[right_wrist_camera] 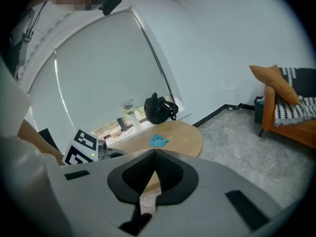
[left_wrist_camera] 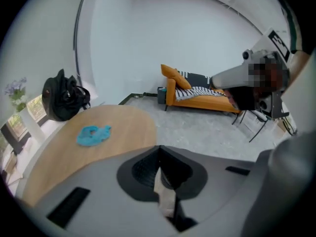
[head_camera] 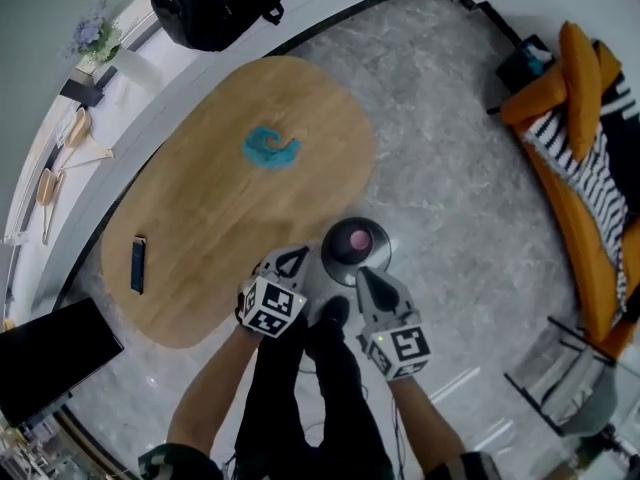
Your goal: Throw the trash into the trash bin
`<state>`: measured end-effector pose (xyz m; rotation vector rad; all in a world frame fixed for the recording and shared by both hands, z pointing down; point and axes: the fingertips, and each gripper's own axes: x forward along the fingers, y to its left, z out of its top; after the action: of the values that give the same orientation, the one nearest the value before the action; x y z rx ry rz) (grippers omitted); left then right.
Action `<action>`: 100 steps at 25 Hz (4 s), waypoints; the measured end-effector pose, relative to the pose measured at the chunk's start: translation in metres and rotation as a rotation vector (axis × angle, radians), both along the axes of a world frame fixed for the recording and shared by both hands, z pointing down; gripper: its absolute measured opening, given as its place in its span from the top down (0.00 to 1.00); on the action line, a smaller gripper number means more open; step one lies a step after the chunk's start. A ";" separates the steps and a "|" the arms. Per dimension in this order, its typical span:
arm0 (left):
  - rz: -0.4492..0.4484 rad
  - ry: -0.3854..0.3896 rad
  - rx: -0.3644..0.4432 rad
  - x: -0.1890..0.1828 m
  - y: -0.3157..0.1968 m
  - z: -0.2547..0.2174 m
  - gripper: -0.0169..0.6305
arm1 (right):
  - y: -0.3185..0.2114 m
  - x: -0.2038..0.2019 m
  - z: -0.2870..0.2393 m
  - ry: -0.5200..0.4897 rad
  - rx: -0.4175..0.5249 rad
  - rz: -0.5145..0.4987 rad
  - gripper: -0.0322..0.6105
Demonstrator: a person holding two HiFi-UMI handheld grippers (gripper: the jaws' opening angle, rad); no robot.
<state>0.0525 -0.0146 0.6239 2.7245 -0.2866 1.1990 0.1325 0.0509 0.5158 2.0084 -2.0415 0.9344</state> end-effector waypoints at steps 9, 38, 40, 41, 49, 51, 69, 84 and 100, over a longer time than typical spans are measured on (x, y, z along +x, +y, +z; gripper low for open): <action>-0.143 0.017 0.090 -0.054 -0.114 -0.017 0.97 | -0.067 -0.033 -0.006 -0.006 -0.026 -0.088 0.95; 0.441 -0.278 0.168 0.016 -0.246 0.093 0.71 | -0.133 -0.007 0.044 0.019 -0.156 0.075 0.95; 0.452 -0.305 0.143 0.015 -0.245 0.100 0.71 | -0.132 -0.004 0.045 0.011 -0.162 0.093 0.95; 0.457 -0.317 0.130 0.014 -0.244 0.103 0.71 | -0.131 -0.002 0.045 0.007 -0.166 0.101 0.95; 0.479 -0.305 0.221 0.017 -0.244 0.100 0.89 | -0.120 0.002 0.049 0.016 -0.153 0.113 0.95; 0.476 -0.294 0.245 0.018 -0.242 0.096 0.94 | -0.117 0.000 0.049 0.016 -0.158 0.107 0.95; 0.456 -0.106 0.309 0.035 -0.151 -0.008 0.97 | -0.059 0.001 0.016 0.026 -0.101 0.099 0.95; 0.400 0.060 0.127 0.072 -0.004 -0.049 0.97 | 0.041 0.019 0.004 0.047 -0.068 0.162 0.95; 0.205 -0.027 -0.140 0.094 0.070 0.086 0.97 | 0.098 0.048 0.058 -0.023 -0.117 0.268 0.95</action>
<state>0.1469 0.0555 0.7099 2.6674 0.0741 1.2545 0.1807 0.1488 0.5738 2.2517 -1.7108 1.0998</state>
